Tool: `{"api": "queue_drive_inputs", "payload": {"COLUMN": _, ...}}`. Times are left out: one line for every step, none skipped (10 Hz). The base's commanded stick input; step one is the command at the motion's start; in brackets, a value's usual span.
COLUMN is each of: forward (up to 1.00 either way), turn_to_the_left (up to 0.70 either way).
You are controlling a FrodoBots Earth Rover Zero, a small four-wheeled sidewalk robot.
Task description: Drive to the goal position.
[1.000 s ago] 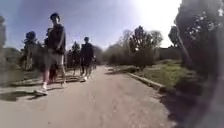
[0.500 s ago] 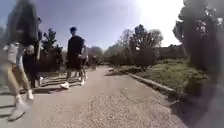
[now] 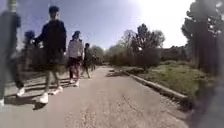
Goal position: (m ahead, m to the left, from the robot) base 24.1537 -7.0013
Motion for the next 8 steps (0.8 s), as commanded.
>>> {"api": "queue_drive_inputs", "payload": {"forward": 0.7, "turn_to_the_left": 0.0}}
{"api": "queue_drive_inputs", "payload": {"forward": 0.7, "turn_to_the_left": 0.0}}
{"api": "queue_drive_inputs", "payload": {"forward": 0.7, "turn_to_the_left": 0.0}}
{"api": "queue_drive_inputs", "payload": {"forward": 0.7, "turn_to_the_left": 0.0}}
{"api": "queue_drive_inputs", "payload": {"forward": 0.7, "turn_to_the_left": 0.0}}
{"api": "queue_drive_inputs", "payload": {"forward": 0.7, "turn_to_the_left": 0.0}}
{"api": "queue_drive_inputs", "payload": {"forward": 0.7, "turn_to_the_left": 0.0}}
{"api": "queue_drive_inputs", "payload": {"forward": 0.7, "turn_to_the_left": 0.0}}
